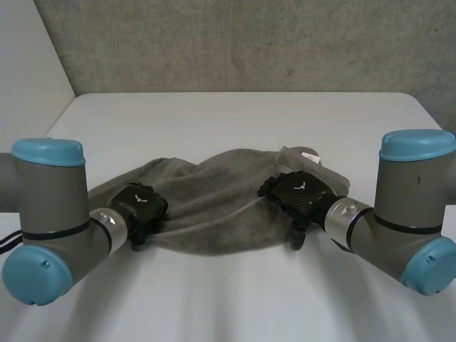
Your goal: Fold the towel.
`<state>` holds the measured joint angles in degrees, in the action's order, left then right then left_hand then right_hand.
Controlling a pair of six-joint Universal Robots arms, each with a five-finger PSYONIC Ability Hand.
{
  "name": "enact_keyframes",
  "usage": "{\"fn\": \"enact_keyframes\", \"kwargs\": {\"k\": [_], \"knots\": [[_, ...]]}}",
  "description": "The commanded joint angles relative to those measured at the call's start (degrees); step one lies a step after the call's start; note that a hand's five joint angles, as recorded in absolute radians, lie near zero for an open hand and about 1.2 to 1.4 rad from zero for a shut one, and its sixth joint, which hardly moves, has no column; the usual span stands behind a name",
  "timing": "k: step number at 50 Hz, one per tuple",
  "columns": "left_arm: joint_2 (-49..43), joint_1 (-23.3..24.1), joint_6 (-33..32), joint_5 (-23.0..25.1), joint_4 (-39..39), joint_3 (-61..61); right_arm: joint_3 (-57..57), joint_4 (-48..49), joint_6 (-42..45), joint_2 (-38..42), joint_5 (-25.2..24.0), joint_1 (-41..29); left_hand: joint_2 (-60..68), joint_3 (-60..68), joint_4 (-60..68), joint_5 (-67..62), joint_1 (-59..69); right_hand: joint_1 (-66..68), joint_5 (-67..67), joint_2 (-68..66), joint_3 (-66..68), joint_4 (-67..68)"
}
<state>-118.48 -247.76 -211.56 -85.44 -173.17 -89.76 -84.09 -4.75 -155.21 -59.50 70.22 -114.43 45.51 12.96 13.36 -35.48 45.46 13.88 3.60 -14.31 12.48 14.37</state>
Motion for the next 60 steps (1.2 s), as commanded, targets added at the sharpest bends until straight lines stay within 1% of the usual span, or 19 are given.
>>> {"fn": "enact_keyframes", "kwargs": {"k": [1,2,4,11,19,25,28,32,36,38,41,43,44,48,52,54,57,59,60], "knots": [[-1.31,0.09,0.01,-0.08,-0.85,0.11,1.29,0.0,-0.18,0.09,-0.43,0.09,17.92,-2.96,-3.36,-17.96,17.97,-3.88,-3.6,4.31,-2.48,-4.37],[-1.31,0.09,0.01,-0.08,-0.85,0.11,2.34,0.0,-0.18,0.26,-0.26,0.09,18.02,-2.96,-3.36,-18.06,18.07,-3.88,-3.6,4.31,-2.48,-4.37],[-1.23,0.09,0.36,0.09,-0.85,-0.06,3.91,-0.26,-0.36,0.96,-0.17,0.09,34.41,-2.96,-3.36,-34.45,34.46,-3.88,-3.6,4.31,-2.48,-4.37],[1.13,-0.35,0.54,0.18,-1.11,-2.34,12.98,-2.72,-0.45,5.28,0.01,0.18,34.49,-2.96,-3.36,-34.52,34.54,-3.88,-3.6,4.31,-2.48,-4.37],[6.58,-0.71,2.38,0.36,-3.39,-6.73,32.99,-11.76,0.69,17.12,0.09,0.97,34.49,-2.96,-3.36,-34.52,34.54,-3.88,-3.6,4.31,-2.48,-4.37],[8.97,-0.62,2.91,0.36,-6.21,-9.38,39.79,-14.23,4.12,22.33,0.45,1.49,34.49,-2.96,-3.36,-34.52,34.54,-3.88,-3.6,4.31,-2.48,-4.37],[9.32,-0.62,2.91,0.36,-6.39,-9.73,42.69,-14.41,6.41,24.61,2.2,1.49,34.49,-2.96,-3.36,-34.52,34.54,-3.8,-3.51,4.23,-2.48,-4.37],[9.32,-0.71,2.91,0.36,-6.48,-9.73,44.36,-14.5,8.34,26.45,5.54,1.41,34.49,-2.96,-3.36,-34.52,34.54,6.27,6.55,-5.84,-2.48,-4.37],[9.32,-0.88,2.91,0.44,-6.56,-9.56,44.18,-14.5,8.52,26.63,5.63,1.49,34.49,-2.96,-3.36,-34.52,34.54,12.01,12.3,-11.59,-2.48,-4.37],[9.32,-0.88,2.91,0.45,-6.65,-9.56,43.4,-14.32,8.52,26.37,5.46,1.49,34.49,-2.96,-3.36,-34.52,34.54,23.07,23.35,-22.64,-2.48,-4.37],[9.23,-0.88,2.91,0.45,-7.09,-9.47,42.69,-14.23,8.61,25.84,5.37,1.41,34.49,-2.96,-3.36,-34.52,34.54,28.16,28.45,-27.73,-2.48,-4.37],[9.23,-0.88,2.91,0.45,-7.18,-9.47,40.5,-14.06,8.78,23.83,5.37,1.41,34.49,-2.96,-3.36,-34.52,34.54,40.38,40.66,-39.95,-2.48,-4.37],[9.23,-0.88,2.91,0.45,-7.27,-9.47,40.49,-14.06,8.78,23.82,5.37,1.41,34.49,-2.96,-3.36,-34.52,34.54,40.44,40.72,-40.01,-2.48,-4.37],[9.23,-0.88,2.91,0.45,-7.27,-9.64,35.33,-13.1,9.31,18.22,5.37,1.41,34.49,-2.96,-3.36,-34.52,34.54,59.21,59.5,-58.79,-2.48,-4.37],[9.41,-0.88,3.0,0.36,-7.18,-9.82,29.68,-11.16,9.31,12.66,5.19,2.02,34.49,-2.96,-3.36,-34.52,34.54,62.81,63.1,-62.39,-2.48,-4.37],[9.67,-0.88,3.0,0.36,-7.18,-10.0,22.16,-9.06,9.4,7.5,5.02,3.94,34.49,-2.96,-3.36,-34.52,34.54,63.82,64.11,-63.39,-2.48,-4.37],[10.11,-0.88,3.0,0.45,-7.27,-10.61,18.17,-8.26,9.57,5.1,5.02,5.45,34.49,-2.96,-3.36,-34.52,34.54,63.65,63.94,-63.23,-2.48,-4.37],[10.2,-0.88,3.0,0.45,-7.27,-10.87,11.17,-7.64,11.06,1.43,4.23,7.99,34.49,-2.96,-3.36,-34.52,34.54,57.64,57.93,-57.22,-2.48,-4.37],[10.29,-0.88,3.0,0.45,-7.18,-10.96,11.14,-7.64,11.07,1.41,4.23,8.0,34.49,-2.96,-3.36,-34.52,34.54,57.6,57.88,-57.17,-2.48,-4.37]]}}
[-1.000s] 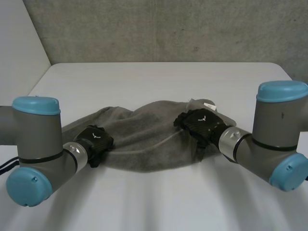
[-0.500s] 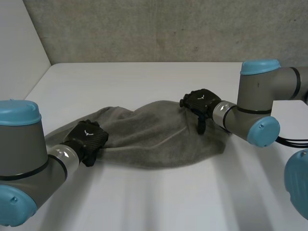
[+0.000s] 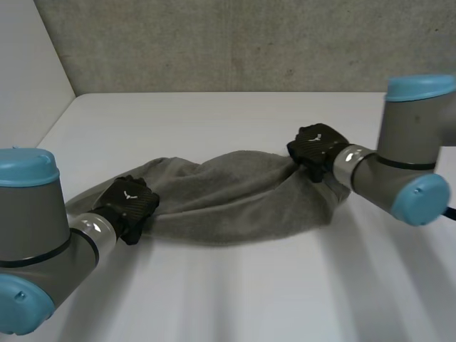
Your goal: Fold the towel.
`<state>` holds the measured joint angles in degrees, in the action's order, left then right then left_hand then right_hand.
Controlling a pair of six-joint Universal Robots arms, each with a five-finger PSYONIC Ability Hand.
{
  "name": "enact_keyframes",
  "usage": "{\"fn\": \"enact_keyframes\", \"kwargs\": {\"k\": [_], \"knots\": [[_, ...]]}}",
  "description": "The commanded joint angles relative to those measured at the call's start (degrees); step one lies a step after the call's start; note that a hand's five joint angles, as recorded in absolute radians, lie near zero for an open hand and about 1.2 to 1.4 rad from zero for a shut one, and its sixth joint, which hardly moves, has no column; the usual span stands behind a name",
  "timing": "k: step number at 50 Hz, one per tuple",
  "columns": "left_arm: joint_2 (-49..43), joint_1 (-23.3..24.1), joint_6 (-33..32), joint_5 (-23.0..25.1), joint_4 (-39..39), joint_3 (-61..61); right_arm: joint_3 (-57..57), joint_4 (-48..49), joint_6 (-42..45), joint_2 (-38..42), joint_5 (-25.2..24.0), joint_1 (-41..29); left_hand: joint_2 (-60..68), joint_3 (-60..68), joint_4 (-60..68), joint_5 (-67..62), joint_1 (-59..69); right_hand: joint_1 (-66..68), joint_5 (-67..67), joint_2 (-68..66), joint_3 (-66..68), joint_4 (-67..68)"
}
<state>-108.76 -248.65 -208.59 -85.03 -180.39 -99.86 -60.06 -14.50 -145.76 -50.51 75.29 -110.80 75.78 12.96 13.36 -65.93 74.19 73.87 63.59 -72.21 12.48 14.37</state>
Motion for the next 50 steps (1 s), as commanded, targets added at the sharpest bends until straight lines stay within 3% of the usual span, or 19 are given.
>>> {"fn": "enact_keyframes", "kwargs": {"k": [1,2,4,20,27,34,41,50], "knots": [[0.56,0.09,0.02,0.04,-0.05,-0.95,-15.93,2.19,2.66,-8.98,-1.63,5.23,4.22,-2.96,-3.36,-4.07,5.81,-13.71,-13.44,12.06,-2.48,-4.37],[0.56,0.09,0.02,0.04,-0.05,-0.95,-18.31,2.19,3.63,-10.13,-2.51,6.02,4.22,-2.96,-3.36,-4.07,5.81,-28.32,-28.04,26.66,-2.48,-4.37],[0.56,0.18,0.02,0.04,-0.05,-1.04,-20.16,2.19,4.07,-10.84,-3.39,6.64,4.22,-2.96,-3.36,-4.07,5.81,-36.12,-35.85,34.47,-2.48,-4.37],[0.48,0.71,0.02,0.04,-0.23,-1.39,-25.63,3.42,4.08,-12.07,-4.19,7.7,4.22,-2.96,-3.36,-4.07,5.81,-41.75,-41.47,40.09,-2.48,-4.37],[0.56,0.88,0.02,-0.04,-0.23,-1.65,-25.63,3.51,3.99,-11.81,-2.87,7.88,4.22,-2.96,-3.36,-4.07,5.81,-40.74,-40.47,39.09,-2.48,-4.37],[1.0,0.79,0.02,0.04,-0.32,-2.53,-24.49,3.86,4.52,-10.49,4.68,7.88,4.22,-2.96,-3.36,-4.07,5.81,-40.75,-40.47,39.09,-2.48,-4.37],[1.27,0.79,0.02,0.04,-0.23,-2.71,-24.31,4.22,4.25,-10.31,4.95,7.88,4.22,-2.96,-3.36,-4.07,5.81,-38.39,-38.11,36.73,-2.48,-4.37],[2.06,0.79,0.02,0.04,-0.32,-3.32,-25.1,3.78,3.55,-11.19,4.08,7.88,4.22,-2.96,-3.36,-4.07,5.81,-14.69,-14.41,13.03,-2.48,-4.37]]}}
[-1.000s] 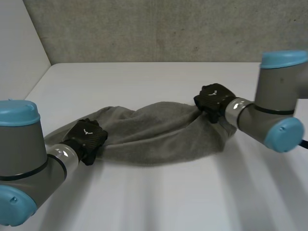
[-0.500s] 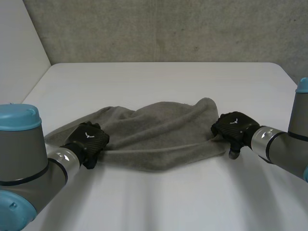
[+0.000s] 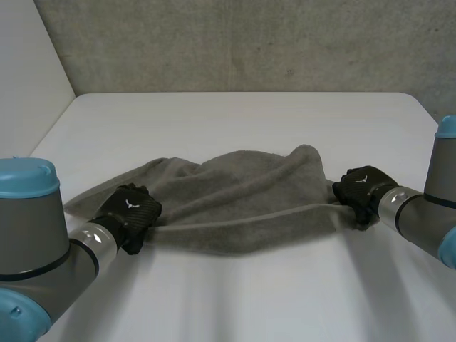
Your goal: Fold the towel.
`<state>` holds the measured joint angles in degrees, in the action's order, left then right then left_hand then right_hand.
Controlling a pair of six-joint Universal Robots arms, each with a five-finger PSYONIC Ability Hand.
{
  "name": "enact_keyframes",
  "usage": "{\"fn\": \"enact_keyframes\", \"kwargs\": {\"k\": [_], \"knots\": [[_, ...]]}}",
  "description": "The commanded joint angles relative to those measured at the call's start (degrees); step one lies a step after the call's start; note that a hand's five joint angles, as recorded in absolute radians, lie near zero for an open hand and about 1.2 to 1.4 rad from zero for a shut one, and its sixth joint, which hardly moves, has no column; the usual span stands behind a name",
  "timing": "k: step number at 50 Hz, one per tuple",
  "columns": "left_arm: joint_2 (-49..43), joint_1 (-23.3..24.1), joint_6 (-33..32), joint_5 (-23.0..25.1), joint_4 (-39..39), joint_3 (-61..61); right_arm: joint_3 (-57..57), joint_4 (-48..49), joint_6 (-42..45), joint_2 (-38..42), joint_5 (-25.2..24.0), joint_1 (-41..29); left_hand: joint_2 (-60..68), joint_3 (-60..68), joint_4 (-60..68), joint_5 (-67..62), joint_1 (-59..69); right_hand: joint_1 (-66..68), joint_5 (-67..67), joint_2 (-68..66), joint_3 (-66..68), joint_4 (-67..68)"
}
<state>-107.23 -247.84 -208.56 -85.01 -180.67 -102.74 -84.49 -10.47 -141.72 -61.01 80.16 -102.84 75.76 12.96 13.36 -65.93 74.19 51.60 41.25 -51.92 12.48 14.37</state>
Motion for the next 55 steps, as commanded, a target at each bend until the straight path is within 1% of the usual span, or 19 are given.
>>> {"fn": "enact_keyframes", "kwargs": {"k": [1,6,21,23,26,28,34,36,38,40,41,42,43,44,45,47,49,51,55], "knots": [[0.88,-0.01,0.0,0.01,-0.03,-0.53,-0.68,-0.25,-0.48,-0.68,-0.8,-0.08,4.24,-2.96,-3.36,-4.07,5.81,7.61,7.95,-7.28,-2.48,-4.37],[0.97,-0.1,0.0,0.01,0.06,-0.54,-1.29,-0.42,-0.39,-0.69,-3.08,0.01,4.24,-2.96,-3.36,-4.07,5.81,28.39,28.73,-28.07,-2.48,-4.37],[0.1,-1.51,0.0,-0.16,0.58,-0.8,-1.56,-6.04,0.22,-2.44,-7.12,0.1,4.24,-2.96,-3.36,-4.07,5.81,28.4,28.75,-28.08,-2.48,-4.37],[-1.04,-3.17,-0.26,-0.16,0.06,0.6,-0.68,-6.23,0.31,-2.79,-7.65,0.1,4.24,-2.96,-3.36,-4.07,5.81,28.4,28.75,-28.08,-2.48,-4.37],[-2.8,-3.97,-0.53,-0.16,-0.21,2.28,3.63,-6.14,0.13,-2.27,-9.06,0.01,4.24,-2.96,-3.36,-4.07,5.81,28.4,28.75,-28.08,-2.48,-4.37],[-7.0,-4.67,-0.53,-0.25,-0.99,8.4,9.13,-5.79,-0.04,-1.39,-10.46,-0.51,4.24,-2.96,-3.36,-4.07,5.81,28.4,28.75,-28.08,-2.48,-4.37],[-11.24,-4.76,-0.53,-0.25,-2.05,20.65,21.29,-2.53,-1.89,1.07,-10.99,-1.05,4.24,-2.96,-3.36,-4.07,5.81,28.4,28.75,-28.08,-2.48,-4.37],[-13.17,-4.93,-0.09,-0.16,-4.5,29.92,25.78,-0.25,-3.47,1.43,-11.08,-1.48,4.24,-2.96,-3.36,-4.07,5.81,28.4,28.75,-28.08,-2.48,-4.37],[-13.44,-5.02,0.09,-0.16,-6.6,34.05,35.31,6.74,-9.76,1.51,-10.47,-2.18,4.24,-2.96,-3.36,-4.07,5.81,28.4,28.75,-28.08,-2.48,-4.37],[-13.35,-4.41,0.09,-0.07,-10.14,37.52,38.43,10.03,-13.14,1.07,-9.94,-2.19,4.24,-2.96,-3.36,-4.07,5.81,28.4,28.75,-28.08,-2.48,-4.37],[-13.18,-4.06,0.0,-0.07,-13.79,39.7,41.83,13.95,-17.4,0.38,-8.63,-2.01,4.24,-2.96,-3.36,-4.07,5.81,28.4,28.75,-28.08,-2.48,-4.37],[-12.22,-3.71,0.09,-0.07,-18.96,41.02,41.86,13.99,-17.45,0.37,-8.62,-2.01,4.24,-2.96,-3.36,-4.07,5.81,28.4,28.75,-28.08,-2.48,-4.37],[-12.21,-3.7,0.09,-0.07,-19.01,41.04,43.77,17.3,-21.19,-0.67,-7.32,-1.58,4.24,-2.96,-3.36,-4.07,5.81,28.4,28.75,-28.08,-2.48,-4.37],[-9.86,-3.44,0.52,-0.16,-24.5,41.21,44.4,19.94,-24.27,-2.16,-6.17,-1.49,4.24,-2.96,-3.36,-4.07,5.81,28.4,28.75,-28.08,-2.48,-4.37],[-9.84,-3.44,0.53,-0.16,-24.55,41.21,44.41,19.97,-24.3,-2.18,-6.16,-1.49,4.24,-2.96,-3.36,-4.07,5.81,28.4,28.75,-28.08,-2.48,-4.37],[-3.36,-3.44,2.89,-0.25,-33.91,39.38,44.23,21.81,-26.41,-3.58,-5.81,-1.49,4.24,-2.96,-3.36,-4.07,5.81,28.4,28.75,-28.08,-2.48,-4.37],[-0.55,-3.88,4.64,-0.16,-36.65,37.19,43.53,22.07,-27.64,-4.55,-5.98,-1.4,4.24,-2.96,-3.36,-4.07,5.81,28.4,28.75,-28.08,-2.48,-4.37],[1.33,-4.14,6.42,0.37,-37.47,34.62,41.16,21.11,-27.64,-5.43,-6.78,-1.22,4.24,-2.96,-3.36,-4.07,5.81,28.4,28.75,-28.08,-2.48,-4.37],[3.78,-4.93,9.14,4.83,-36.77,24.73,26.88,19.96,-27.29,-9.63,-11.77,-0.78,4.24,-2.96,-3.36,-4.07,5.81,28.4,28.75,-28.08,-2.48,-4.37]]}}
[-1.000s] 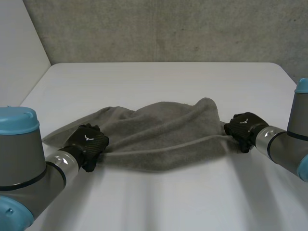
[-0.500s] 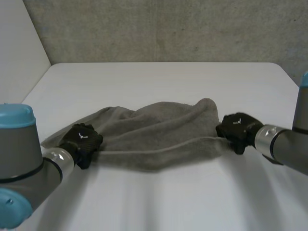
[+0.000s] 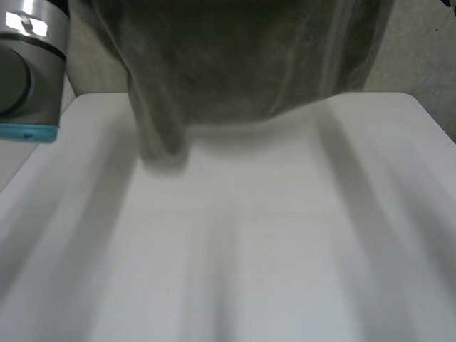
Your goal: Fold the towel.
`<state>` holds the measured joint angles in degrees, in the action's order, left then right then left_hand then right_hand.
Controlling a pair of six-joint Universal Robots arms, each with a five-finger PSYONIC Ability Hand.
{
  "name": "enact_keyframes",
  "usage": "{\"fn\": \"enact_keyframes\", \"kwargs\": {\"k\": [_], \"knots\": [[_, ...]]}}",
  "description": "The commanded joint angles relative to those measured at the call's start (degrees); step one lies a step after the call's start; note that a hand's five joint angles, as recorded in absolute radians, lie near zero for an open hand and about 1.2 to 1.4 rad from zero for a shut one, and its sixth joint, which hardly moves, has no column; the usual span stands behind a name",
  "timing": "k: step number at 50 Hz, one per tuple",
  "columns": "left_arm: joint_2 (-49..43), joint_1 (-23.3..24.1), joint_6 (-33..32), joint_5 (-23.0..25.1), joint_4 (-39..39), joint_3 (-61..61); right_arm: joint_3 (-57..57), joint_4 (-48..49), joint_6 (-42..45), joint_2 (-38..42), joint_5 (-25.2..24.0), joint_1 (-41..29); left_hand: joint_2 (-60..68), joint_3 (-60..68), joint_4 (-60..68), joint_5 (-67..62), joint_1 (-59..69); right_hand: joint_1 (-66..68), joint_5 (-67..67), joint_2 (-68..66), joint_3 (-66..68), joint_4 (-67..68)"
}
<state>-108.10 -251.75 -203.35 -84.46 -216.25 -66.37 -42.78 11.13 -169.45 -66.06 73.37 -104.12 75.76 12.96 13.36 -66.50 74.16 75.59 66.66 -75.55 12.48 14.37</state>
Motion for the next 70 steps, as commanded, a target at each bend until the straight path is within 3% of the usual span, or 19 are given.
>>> {"fn": "enact_keyframes", "kwargs": {"k": [1,3,7,12,19,29,30,34,36,52,61,63,70], "knots": [[4.83,-1.63,3.84,5.87,-0.93,-16.03,-20.27,-1.03,1.31,-6.26,-6.91,0.84,4.24,-2.96,-3.36,-3.5,5.84,4.41,3.34,-4.45,-2.48,-4.37],[5.53,-3.73,3.57,8.51,-0.84,-24.73,-29.95,0.73,3.85,-7.85,-9.37,2.95,4.24,-2.96,-3.36,-3.5,5.84,4.41,3.34,-4.45,-2.48,-4.37],[6.76,-5.76,2.78,11.33,-0.93,-36.25,-37.95,2.14,6.67,-8.64,-11.05,4.88,4.24,-2.96,-3.36,-3.5,5.84,4.41,3.34,-4.45,-2.48,-4.37],[7.02,-6.47,1.82,11.86,-0.14,-44.08,-50.45,2.67,10.28,-9.79,-11.76,6.21,4.24,-2.96,-3.36,-3.5,5.84,4.41,3.34,-4.45,-2.48,-4.37],[7.2,-6.21,-0.12,11.25,4.25,-49.82,-58.9,2.93,12.83,-9.79,-11.76,6.65,4.24,-2.96,-3.36,-3.5,5.84,4.41,3.34,-4.45,-2.48,-4.37],[6.5,-5.59,-0.21,8.7,6.72,-50.7,-58.82,2.32,12.92,-9.79,-11.5,9.81,0.9,-2.96,-3.36,-0.16,2.5,4.41,3.34,-4.45,-2.48,-4.37],[6.32,-5.5,-0.21,8.26,6.81,-50.87,-58.65,2.23,12.75,-9.79,-11.32,10.25,-8.59,-2.96,-3.36,9.34,-6.99,4.41,3.34,-4.45,-2.48,-4.37],[5.35,-4.89,-0.3,7.82,7.07,-50.96,-58.38,2.14,12.39,-9.79,-11.23,10.52,-14.07,-2.96,-3.36,14.81,-12.47,4.41,3.34,-4.45,-2.48,-4.37],[4.13,-4.62,-0.3,7.12,7.07,-50.87,-58.38,1.97,12.39,-9.88,-11.14,10.52,-29.97,-2.96,-3.36,30.71,-28.37,4.41,3.34,-4.45,-2.48,-4.37],[-2.38,-4.19,-0.38,-1.67,6.81,-48.06,-58.91,0.65,12.39,-9.97,-11.23,10.25,-34.93,-2.96,-3.36,35.67,-33.33,4.41,3.34,-4.45,-2.48,-4.37],[-1.5,0.47,-0.3,-1.93,7.42,-48.68,-59.26,0.65,12.39,-9.88,-11.23,9.81,-36.61,-2.96,-3.36,37.35,-35.01,4.41,3.34,-4.45,-2.48,-4.37],[0.07,1.79,-0.21,-2.02,7.95,-49.55,-59.35,0.65,12.39,-9.88,-11.23,9.81,-42.46,-2.96,-3.36,43.21,-40.87,4.41,3.34,-4.45,-2.48,-4.37],[1.05,2.41,0.41,-2.29,8.65,-49.65,-59.44,0.65,12.39,-9.88,-11.23,9.64,-46.7,-2.96,-3.36,47.45,-45.11,4.41,3.34,-4.45,-2.48,-4.37]]}}
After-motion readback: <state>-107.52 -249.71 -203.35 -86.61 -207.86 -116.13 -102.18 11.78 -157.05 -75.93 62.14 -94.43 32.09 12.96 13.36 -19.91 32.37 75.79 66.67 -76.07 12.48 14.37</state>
